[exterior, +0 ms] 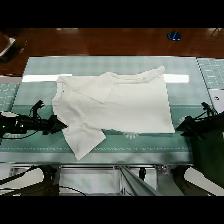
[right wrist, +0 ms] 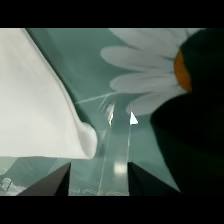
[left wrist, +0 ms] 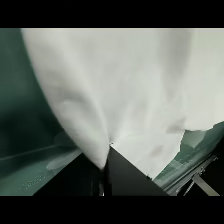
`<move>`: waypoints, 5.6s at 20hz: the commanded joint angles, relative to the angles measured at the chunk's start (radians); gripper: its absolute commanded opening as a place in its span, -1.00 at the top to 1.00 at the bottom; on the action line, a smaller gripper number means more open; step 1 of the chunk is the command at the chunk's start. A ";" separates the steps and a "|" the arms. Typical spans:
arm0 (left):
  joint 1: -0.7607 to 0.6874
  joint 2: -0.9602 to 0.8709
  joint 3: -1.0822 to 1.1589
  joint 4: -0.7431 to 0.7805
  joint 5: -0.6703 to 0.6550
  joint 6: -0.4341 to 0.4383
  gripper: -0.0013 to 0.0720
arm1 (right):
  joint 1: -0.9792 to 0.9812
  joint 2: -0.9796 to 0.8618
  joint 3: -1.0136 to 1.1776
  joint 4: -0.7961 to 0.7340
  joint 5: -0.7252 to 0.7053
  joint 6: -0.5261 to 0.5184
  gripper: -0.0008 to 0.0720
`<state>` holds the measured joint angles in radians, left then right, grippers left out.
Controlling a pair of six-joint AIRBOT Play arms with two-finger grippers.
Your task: Fold the shirts.
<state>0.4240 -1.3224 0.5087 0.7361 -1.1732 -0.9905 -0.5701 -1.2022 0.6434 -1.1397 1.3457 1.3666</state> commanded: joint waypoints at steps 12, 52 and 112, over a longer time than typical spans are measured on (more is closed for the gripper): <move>0.000 0.003 0.014 -0.032 0.018 0.029 0.88 | 0.253 -0.060 0.001 0.297 -0.271 -0.087 0.92; -0.206 0.480 0.397 0.344 0.293 -0.435 0.91 | 0.330 0.230 0.566 0.088 -0.173 -0.040 0.92; -0.089 0.300 -0.119 0.211 -0.116 -0.236 -0.42 | 0.156 0.153 0.134 0.320 -0.094 -0.151 -0.16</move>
<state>0.3740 -1.0042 0.4000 0.9401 -1.2663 -1.2194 -0.4164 -1.0592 0.7868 -0.8223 1.2472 1.2152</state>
